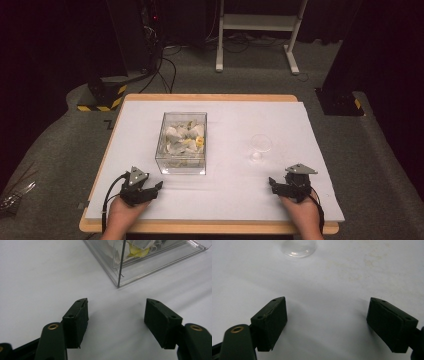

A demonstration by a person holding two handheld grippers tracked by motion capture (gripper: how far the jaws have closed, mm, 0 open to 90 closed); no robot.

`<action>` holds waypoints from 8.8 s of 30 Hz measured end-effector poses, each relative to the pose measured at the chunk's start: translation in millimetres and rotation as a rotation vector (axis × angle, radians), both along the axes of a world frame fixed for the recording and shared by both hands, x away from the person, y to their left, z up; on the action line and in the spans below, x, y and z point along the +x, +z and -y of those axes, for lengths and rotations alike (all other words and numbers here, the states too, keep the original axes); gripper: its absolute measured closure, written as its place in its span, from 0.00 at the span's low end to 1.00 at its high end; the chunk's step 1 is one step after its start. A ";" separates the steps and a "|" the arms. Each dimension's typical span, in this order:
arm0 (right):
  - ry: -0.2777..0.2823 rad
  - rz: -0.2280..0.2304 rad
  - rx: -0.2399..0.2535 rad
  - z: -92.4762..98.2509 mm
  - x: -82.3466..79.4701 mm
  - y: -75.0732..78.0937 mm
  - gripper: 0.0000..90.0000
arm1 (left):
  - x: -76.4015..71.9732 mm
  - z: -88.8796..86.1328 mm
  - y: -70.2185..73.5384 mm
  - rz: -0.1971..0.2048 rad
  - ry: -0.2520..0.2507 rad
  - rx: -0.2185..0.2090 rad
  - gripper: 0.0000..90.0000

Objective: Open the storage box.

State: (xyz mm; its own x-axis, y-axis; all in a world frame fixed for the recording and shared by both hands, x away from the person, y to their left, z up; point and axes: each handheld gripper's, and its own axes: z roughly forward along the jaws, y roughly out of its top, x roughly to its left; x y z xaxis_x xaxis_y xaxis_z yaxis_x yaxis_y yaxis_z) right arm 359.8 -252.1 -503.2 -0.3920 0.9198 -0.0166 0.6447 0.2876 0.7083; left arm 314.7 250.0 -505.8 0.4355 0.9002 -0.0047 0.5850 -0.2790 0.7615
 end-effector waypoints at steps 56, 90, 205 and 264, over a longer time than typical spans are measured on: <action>-0.001 0.004 0.000 -0.2 -0.7 -0.2 0.19 | 27.3 40.7 37.7 0.207 -0.160 -0.252 0.77; -0.001 0.004 0.001 -0.1 -0.7 -0.3 0.19 | 22.7 26.2 35.6 0.202 -0.246 -0.279 0.92; 0.000 0.006 0.001 0.0 -0.9 -0.3 0.19 | -35.2 29.7 55.7 0.282 0.115 -0.173 0.88; 0.001 0.007 0.001 0.1 -0.9 -0.4 0.19 | -77.5 32.3 41.5 0.290 0.134 -0.186 0.85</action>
State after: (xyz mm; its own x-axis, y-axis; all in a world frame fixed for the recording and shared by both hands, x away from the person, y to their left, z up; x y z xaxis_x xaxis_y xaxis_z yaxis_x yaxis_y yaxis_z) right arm 358.9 -252.2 -503.6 -0.3929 0.9194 -0.0180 0.6395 0.2873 0.7131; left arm 237.2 217.7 -464.3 0.3210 0.9447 -0.0674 0.3596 -0.0558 0.9314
